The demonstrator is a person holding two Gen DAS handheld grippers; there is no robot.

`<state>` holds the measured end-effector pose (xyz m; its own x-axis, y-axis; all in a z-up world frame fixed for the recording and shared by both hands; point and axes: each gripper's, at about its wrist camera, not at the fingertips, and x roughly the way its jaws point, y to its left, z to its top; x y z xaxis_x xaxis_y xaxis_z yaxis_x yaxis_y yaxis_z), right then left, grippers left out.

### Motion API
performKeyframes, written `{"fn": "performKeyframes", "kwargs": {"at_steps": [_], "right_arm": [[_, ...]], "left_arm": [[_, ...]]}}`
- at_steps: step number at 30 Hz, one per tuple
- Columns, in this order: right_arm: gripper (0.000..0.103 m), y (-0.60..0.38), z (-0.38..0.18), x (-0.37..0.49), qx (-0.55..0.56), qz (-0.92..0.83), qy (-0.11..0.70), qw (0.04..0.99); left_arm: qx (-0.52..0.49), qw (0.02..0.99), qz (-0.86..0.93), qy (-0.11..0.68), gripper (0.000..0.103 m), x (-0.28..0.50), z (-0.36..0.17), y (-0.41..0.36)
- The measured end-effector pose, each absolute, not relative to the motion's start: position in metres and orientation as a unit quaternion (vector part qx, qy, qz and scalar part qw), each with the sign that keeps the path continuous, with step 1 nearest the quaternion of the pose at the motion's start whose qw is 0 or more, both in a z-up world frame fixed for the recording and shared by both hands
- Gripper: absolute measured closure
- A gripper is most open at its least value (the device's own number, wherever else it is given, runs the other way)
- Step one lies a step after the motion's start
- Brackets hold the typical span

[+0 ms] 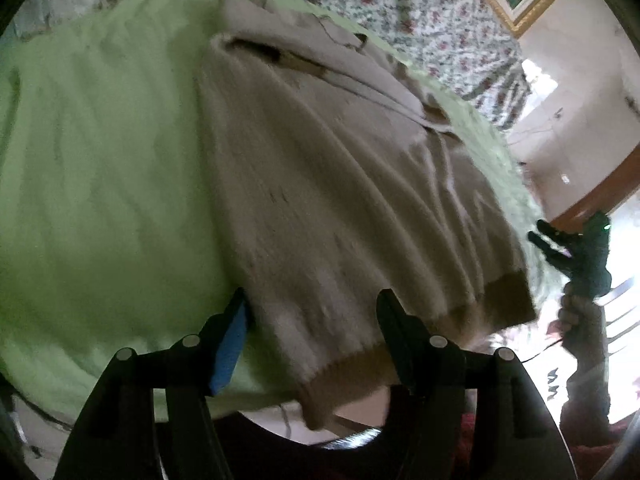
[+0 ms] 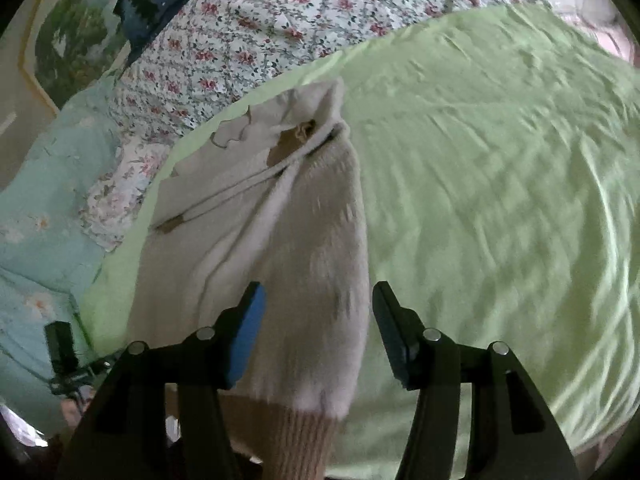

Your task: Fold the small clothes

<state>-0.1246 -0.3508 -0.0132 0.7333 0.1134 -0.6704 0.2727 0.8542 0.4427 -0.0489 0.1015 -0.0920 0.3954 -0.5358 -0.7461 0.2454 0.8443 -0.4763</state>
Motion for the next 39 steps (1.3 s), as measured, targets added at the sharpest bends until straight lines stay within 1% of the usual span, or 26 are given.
{"fn": "performKeyframes", "kwargs": {"at_steps": [3, 9, 12, 14, 15, 16, 17, 18, 20, 21, 22, 23, 26, 29, 31, 32, 34, 35, 37, 39], "right_arm": [[0.046, -0.350, -0.013, -0.140, 0.274, -0.029, 0.361, 0.891], [0.046, -0.347, -0.029, -0.161, 0.288, 0.022, 0.391, 0.874], [0.046, -0.345, -0.044, -0.163, 0.301, 0.049, 0.406, 0.861], [0.046, -0.341, -0.052, -0.160, 0.313, 0.082, 0.405, 0.855], [0.046, -0.338, -0.055, -0.157, 0.317, 0.093, 0.405, 0.853], [0.046, -0.335, -0.059, -0.153, 0.319, 0.102, 0.405, 0.850], [0.046, -0.329, -0.063, -0.148, 0.317, 0.108, 0.407, 0.850], [0.046, -0.326, -0.064, -0.144, 0.311, 0.109, 0.406, 0.852], [0.047, -0.321, -0.062, -0.141, 0.298, 0.113, 0.403, 0.858], [0.058, -0.321, -0.060, -0.141, 0.296, 0.113, 0.402, 0.859], [0.085, -0.322, -0.056, -0.143, 0.285, 0.104, 0.400, 0.865], [0.095, -0.325, -0.053, -0.146, 0.273, 0.091, 0.400, 0.870], [0.095, -0.336, -0.041, -0.163, 0.252, 0.062, 0.394, 0.882], [0.095, -0.345, -0.042, -0.166, 0.257, 0.060, 0.397, 0.879], [0.090, -0.348, -0.049, -0.163, 0.272, 0.063, 0.401, 0.873], [0.090, -0.348, -0.053, -0.161, 0.278, 0.063, 0.406, 0.869], [0.077, -0.347, -0.058, -0.161, 0.281, 0.066, 0.410, 0.865], [0.074, -0.345, -0.059, -0.162, 0.281, 0.074, 0.407, 0.866], [0.067, -0.343, -0.059, -0.164, 0.282, 0.082, 0.403, 0.867], [0.067, -0.340, -0.061, -0.167, 0.285, 0.088, 0.403, 0.865]], "left_arm": [[-0.175, 0.806, -0.274, 0.495, 0.039, -0.055, -0.099, 0.097], [-0.194, 0.782, -0.332, 0.490, 0.039, -0.062, -0.108, 0.082], [-0.186, 0.776, -0.348, 0.492, 0.039, -0.063, -0.110, 0.075], [-0.169, 0.781, -0.348, 0.491, 0.042, -0.062, -0.109, 0.068], [-0.158, 0.785, -0.345, 0.489, 0.051, -0.061, -0.109, 0.065], [-0.146, 0.790, -0.341, 0.488, 0.067, -0.060, -0.108, 0.063], [-0.136, 0.793, -0.336, 0.490, 0.077, -0.058, -0.108, 0.063], [-0.132, 0.794, -0.332, 0.491, 0.098, -0.058, -0.109, 0.063], [-0.128, 0.800, -0.326, 0.487, 0.097, -0.059, -0.105, 0.068], [-0.120, 0.809, -0.322, 0.478, 0.097, -0.063, -0.098, 0.071], [-0.115, 0.816, -0.321, 0.466, 0.097, -0.069, -0.090, 0.074], [-0.112, 0.824, -0.324, 0.451, 0.097, -0.074, -0.081, 0.079], [-0.113, 0.836, -0.328, 0.425, 0.098, -0.081, -0.064, 0.092], [-0.125, 0.827, -0.334, 0.435, 0.097, -0.074, -0.073, 0.095], [-0.129, 0.819, -0.333, 0.449, 0.096, -0.068, -0.084, 0.092], [-0.131, 0.814, -0.334, 0.457, 0.095, -0.067, -0.089, 0.090], [-0.129, 0.805, -0.329, 0.477, 0.086, -0.064, -0.100, 0.086], [-0.124, 0.803, -0.326, 0.483, 0.084, -0.064, -0.104, 0.083], [-0.119, 0.796, -0.325, 0.496, 0.074, -0.062, -0.114, 0.079], [-0.122, 0.796, -0.331, 0.493, 0.072, -0.063, -0.118, 0.079]]}}
